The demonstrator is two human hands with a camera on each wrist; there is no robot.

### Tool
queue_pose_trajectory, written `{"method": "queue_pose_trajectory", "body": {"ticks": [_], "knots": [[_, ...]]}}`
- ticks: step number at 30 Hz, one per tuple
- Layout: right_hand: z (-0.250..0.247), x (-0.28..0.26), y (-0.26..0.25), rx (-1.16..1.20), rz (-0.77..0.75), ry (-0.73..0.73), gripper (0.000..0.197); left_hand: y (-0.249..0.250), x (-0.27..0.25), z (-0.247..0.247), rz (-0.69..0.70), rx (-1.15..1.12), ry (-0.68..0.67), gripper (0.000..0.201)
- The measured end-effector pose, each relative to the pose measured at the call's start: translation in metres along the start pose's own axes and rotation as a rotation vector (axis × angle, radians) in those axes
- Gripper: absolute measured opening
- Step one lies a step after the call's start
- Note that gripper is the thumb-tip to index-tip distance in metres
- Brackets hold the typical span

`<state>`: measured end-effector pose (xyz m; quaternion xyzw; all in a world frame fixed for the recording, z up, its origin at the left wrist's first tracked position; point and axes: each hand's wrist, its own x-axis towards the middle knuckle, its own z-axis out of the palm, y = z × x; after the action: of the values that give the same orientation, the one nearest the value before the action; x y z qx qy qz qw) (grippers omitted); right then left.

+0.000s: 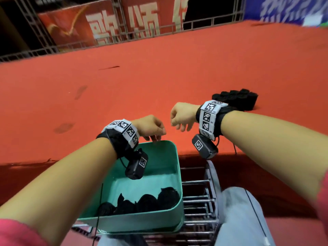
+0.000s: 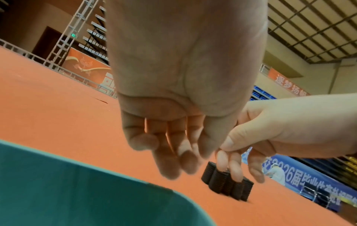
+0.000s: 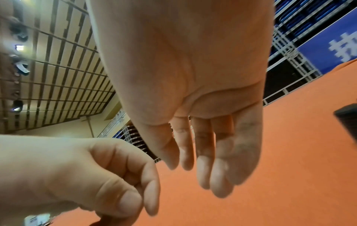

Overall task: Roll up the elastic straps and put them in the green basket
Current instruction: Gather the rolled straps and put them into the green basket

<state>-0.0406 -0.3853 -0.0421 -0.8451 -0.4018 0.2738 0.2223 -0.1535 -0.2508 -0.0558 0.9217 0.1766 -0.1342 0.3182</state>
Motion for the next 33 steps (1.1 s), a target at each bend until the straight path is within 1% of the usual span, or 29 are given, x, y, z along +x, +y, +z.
{"method": "queue_pose_trajectory", "body": {"ticks": [3, 5, 10, 13, 17, 21, 25, 29, 33], "knots": [[-0.026, -0.003, 0.036, 0.037, 0.018, 0.129, 0.012, 0.032, 0.024, 0.007, 0.034, -0.046, 0.1, 0.011], [-0.041, -0.003, 0.063, 0.05, 0.037, 0.202, 0.012, 0.049, 0.045, 0.014, 0.052, -0.055, 0.144, 0.014], [-0.073, 0.008, 0.136, 0.078, 0.106, 0.316, 0.012, 0.085, 0.104, 0.032, 0.074, -0.127, 0.178, 0.02], [-0.089, 0.019, 0.174, 0.1, 0.147, 0.384, 0.023, 0.098, 0.137, 0.043, 0.066, -0.218, 0.203, 0.027], [-0.105, 0.04, 0.22, -0.009, 0.183, 0.481, 0.042, 0.114, 0.185, 0.053, 0.055, -0.239, 0.214, 0.031], [-0.11, 0.066, 0.26, -0.091, 0.21, 0.522, 0.055, 0.125, 0.234, 0.063, 0.041, -0.258, 0.231, 0.041], [-0.108, 0.086, 0.286, -0.165, 0.234, 0.535, 0.063, 0.132, 0.273, 0.079, 0.045, -0.225, 0.192, 0.06], [-0.104, 0.099, 0.3, -0.246, 0.224, 0.541, 0.064, 0.137, 0.293, 0.09, 0.111, -0.092, 0.17, 0.075], [-0.1, 0.103, 0.307, -0.279, 0.224, 0.53, 0.059, 0.139, 0.309, 0.103, 0.155, -0.023, 0.137, 0.093]]}}
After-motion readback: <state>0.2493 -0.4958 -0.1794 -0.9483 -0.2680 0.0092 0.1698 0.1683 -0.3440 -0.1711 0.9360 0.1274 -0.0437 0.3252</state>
